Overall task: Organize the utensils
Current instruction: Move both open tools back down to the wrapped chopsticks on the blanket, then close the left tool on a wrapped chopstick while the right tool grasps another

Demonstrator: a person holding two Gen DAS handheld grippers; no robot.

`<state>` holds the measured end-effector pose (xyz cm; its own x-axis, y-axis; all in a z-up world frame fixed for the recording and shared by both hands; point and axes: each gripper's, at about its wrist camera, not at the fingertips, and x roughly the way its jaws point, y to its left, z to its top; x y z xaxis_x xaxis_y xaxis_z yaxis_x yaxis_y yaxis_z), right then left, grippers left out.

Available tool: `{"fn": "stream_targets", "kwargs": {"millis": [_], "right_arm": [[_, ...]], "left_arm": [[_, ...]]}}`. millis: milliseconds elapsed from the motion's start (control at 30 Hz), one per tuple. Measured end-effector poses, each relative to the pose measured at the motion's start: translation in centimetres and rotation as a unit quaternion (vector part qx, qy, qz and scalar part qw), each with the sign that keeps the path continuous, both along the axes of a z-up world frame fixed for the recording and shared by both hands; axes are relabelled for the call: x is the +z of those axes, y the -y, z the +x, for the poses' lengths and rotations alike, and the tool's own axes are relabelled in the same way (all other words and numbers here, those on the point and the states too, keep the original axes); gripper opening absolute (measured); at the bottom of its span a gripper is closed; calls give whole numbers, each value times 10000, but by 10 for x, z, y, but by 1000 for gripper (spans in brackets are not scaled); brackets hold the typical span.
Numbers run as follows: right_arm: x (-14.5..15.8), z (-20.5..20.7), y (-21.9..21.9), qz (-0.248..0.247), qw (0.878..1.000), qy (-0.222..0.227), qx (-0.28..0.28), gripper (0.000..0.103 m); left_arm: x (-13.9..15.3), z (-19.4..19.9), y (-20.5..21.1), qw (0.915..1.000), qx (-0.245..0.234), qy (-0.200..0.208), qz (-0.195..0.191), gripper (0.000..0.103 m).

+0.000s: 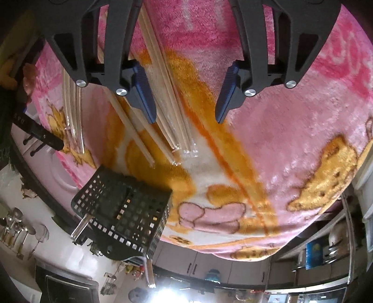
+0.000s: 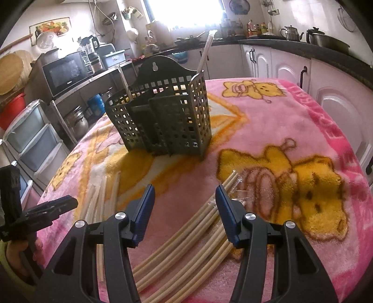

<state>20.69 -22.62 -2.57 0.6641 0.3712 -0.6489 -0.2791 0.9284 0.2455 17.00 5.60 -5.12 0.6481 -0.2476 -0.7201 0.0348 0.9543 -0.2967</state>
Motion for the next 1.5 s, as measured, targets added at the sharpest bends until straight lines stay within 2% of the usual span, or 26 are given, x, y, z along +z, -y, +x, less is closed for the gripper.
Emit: {"fn": "stream_targets", "kwargs": {"millis": [300, 600, 767, 833, 900, 1067, 1167, 1300, 1333, 1400, 1500], "right_arm": [[-14, 14, 12, -16, 9992, -360, -170, 52], [-28, 51, 22, -60, 9963, -830, -226, 52], [-37, 72, 28, 132, 9919, -1235, -258, 52], [-41, 80, 30, 318, 9883, -1462, -309, 49], [-40, 83, 27, 264, 9879, -1496, -319, 34], [-40, 95, 15, 242, 9868, -1585, -206, 16], [-38, 100, 8, 321, 9866, -1599, -63, 10], [-30, 99, -5, 408, 9884, -1453, 187, 8], [-28, 98, -7, 432, 9888, -1411, 239, 8], [-23, 95, -11, 480, 9892, -1348, 322, 8], [-15, 91, -16, 611, 9891, -1257, 460, 7]], "left_arm": [[-12, 9, 4, 9997, -62, -215, -12, 32], [-13, 18, -3, 9996, -16, -289, -69, 21], [-13, 20, -7, 9993, 18, -327, -166, 20], [-13, 22, -9, 9992, 38, -350, -213, 20], [-13, 25, -11, 9987, 67, -401, -322, 20], [-14, 39, -20, 9968, 147, -512, -599, 20], [-14, 47, -22, 9961, 153, -558, -661, 20], [-15, 57, -24, 9949, 194, -592, -789, 19], [-15, 59, -25, 9950, 215, -576, -782, 18], [-16, 61, -26, 9950, 263, -588, -762, 8], [-17, 64, -28, 9949, 266, -607, -763, 4]]}}
